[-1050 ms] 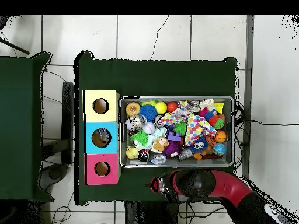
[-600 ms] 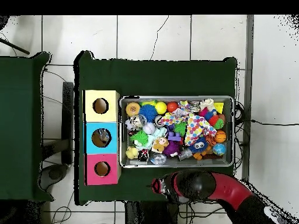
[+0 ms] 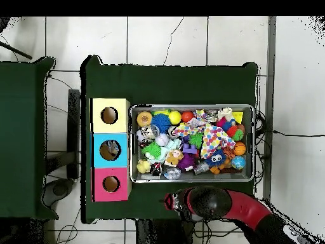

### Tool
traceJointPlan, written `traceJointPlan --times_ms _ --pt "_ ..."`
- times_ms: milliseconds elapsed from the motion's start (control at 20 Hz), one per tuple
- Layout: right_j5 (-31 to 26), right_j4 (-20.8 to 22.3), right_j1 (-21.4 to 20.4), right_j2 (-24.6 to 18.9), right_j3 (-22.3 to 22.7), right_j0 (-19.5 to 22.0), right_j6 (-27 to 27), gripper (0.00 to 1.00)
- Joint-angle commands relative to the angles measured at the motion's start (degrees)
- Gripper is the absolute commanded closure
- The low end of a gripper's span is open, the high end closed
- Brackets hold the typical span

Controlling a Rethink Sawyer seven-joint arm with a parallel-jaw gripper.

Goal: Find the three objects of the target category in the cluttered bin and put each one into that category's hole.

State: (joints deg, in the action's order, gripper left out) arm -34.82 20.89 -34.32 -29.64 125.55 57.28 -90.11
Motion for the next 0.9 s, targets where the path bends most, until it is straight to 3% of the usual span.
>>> traceJointPlan --times_ms 50,900 --pt "5.1 2.1 3.3 3.4 -8.5 -2.4 -5.1 0.0" --pt "8.3 0.4 7.2 4.3 -11.1 -3.6 -4.9 0.0"
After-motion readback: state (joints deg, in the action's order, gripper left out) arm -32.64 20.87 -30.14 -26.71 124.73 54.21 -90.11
